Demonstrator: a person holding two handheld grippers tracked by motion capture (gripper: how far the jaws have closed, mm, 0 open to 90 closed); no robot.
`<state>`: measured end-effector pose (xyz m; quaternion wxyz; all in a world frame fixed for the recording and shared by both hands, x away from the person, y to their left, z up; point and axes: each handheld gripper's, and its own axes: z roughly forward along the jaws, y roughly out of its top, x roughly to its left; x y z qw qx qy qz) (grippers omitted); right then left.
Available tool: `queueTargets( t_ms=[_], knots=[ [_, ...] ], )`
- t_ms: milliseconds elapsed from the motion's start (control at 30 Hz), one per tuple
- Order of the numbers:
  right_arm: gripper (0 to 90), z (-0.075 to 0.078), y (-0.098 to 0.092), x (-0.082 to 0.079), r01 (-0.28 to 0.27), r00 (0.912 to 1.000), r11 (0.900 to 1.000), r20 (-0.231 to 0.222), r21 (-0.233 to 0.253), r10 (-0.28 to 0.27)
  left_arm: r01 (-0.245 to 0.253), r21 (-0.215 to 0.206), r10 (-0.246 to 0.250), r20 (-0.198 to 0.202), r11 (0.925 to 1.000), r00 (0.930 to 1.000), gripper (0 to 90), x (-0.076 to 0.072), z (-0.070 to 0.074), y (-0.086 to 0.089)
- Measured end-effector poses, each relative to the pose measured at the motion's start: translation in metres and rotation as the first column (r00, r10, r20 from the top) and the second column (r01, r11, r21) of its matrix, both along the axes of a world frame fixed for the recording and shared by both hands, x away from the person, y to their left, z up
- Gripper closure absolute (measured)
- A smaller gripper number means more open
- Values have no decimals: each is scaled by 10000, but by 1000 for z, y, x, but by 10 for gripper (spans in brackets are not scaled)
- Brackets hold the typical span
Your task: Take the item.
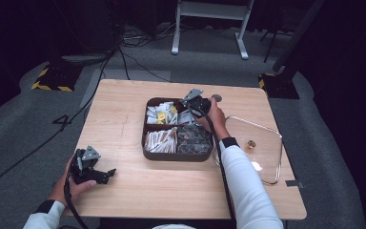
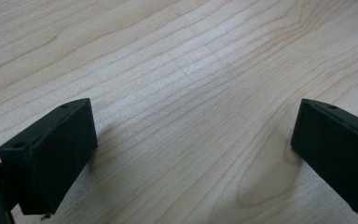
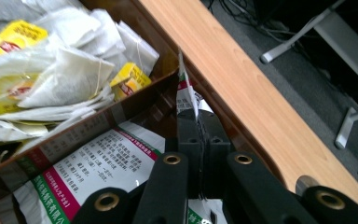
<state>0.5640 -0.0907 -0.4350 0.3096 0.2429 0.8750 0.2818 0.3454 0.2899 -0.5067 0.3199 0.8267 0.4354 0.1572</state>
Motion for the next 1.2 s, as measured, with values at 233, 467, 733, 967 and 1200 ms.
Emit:
queueTargets(
  t_ms=[233,467,733,967,1200],
  knots=[
    [900,11,-9,-4,-131,9999,9981,-81,594,136,-19,-15,19,-8,10000,10000,5,0,0,0],
    [900,20,-18,-11,-315,9995,9949,-19,955,318,-16,-14,16,-10,10000,10000,5,0,0,0],
    [900,32,-30,-23,-518,9986,9880,128,1458,505,-19,-16,19,-10,10000,10000,5,0,0,0],
    [900,44,-37,-40,-922,9956,9806,345,1727,875,-8,-4,8,-3,10000,10000,5,0,0,0],
    [900,50,-46,-53,-1136,9934,9714,402,2086,1076,-18,-14,18,-11,10000,10000,5,0,0,0]
  ],
)
